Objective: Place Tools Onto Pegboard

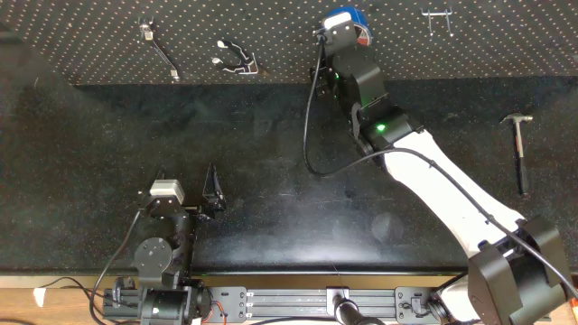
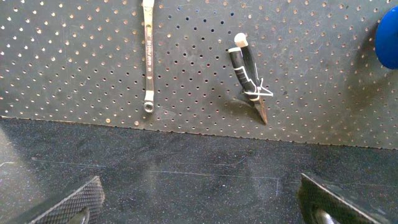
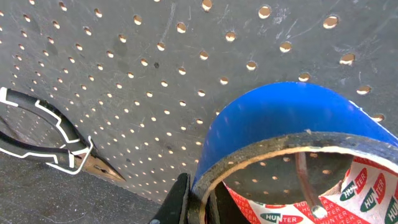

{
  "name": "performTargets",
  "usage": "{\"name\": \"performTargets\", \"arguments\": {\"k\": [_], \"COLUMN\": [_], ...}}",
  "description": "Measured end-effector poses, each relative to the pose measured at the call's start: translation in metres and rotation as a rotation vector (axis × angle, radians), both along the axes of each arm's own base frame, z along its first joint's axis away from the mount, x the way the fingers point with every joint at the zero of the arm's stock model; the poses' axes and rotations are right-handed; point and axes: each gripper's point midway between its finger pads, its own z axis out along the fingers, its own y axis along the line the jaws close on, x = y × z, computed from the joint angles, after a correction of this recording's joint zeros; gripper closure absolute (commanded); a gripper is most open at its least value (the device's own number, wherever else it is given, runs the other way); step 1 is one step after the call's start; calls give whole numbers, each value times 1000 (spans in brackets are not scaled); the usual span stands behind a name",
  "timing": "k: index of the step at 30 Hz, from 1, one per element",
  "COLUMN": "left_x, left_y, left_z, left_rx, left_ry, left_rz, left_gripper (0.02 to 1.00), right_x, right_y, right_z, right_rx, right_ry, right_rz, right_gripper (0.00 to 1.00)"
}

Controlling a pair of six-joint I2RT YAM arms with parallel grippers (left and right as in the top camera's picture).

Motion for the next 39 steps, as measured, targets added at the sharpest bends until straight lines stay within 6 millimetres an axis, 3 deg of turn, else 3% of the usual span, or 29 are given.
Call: {"name": "performTargets", "arguments": {"k": [1,4,7,8,9,10,11,12,13,15,16,17,18,23,26,29,34,39], "left_x": [0,0,0,0,0,0,0,0,0,0,0,0,0,0,0,0,0,0], "left_y": [0,0,0,0,0,0,0,0,0,0,0,0,0,0,0,0,0,0], "left_z": [0,0,0,0,0,0,0,0,0,0,0,0,0,0,0,0,0,0], "left_rx": [0,0,0,0,0,0,0,0,0,0,0,0,0,0,0,0,0,0], "left_ry": [0,0,0,0,0,0,0,1,0,0,0,0,0,0,0,0,0,0], "left_rz": [0,0,0,0,0,0,0,0,0,0,0,0,0,0,0,0,0,0], "left_gripper": [23,23,23,23,23,23,23,23,20,23,23,23,23,23,23,23,20,23], "right_x": [-1,-3,-22,-35,-44,-60,-76,-115,-138,-156,-162,-165,-174,-196,-198,-186,-178,-183], "right_y": [2,8,4,-2,-7,-16,-25,-59,-93,-167,-216,-242,-294,-367,-394,-403,-403,-407], "right_z": [0,1,-23,-19,-17,-14,-10,-44,-67,-86,-91,-93,-100,-137,-167,-188,-199,-207], "right_rx": [-2,-17,-83,-104,-114,-137,-160,-260,-299,-254,-183,-140,-106,-178,-192,-241,-261,-223], "right_ry": [-1,-11,108,145,166,207,243,464,622,833,907,932,982,1107,1153,1140,1125,1140], "right_rz": [5,24,41,47,50,54,56,33,-39,-269,-427,-515,-600,-509,-467,-402,-335,-330], "right_gripper": [673,673,671,671,505,248,191,102,14,1,5,7,16,25,25,25,25,25]}}
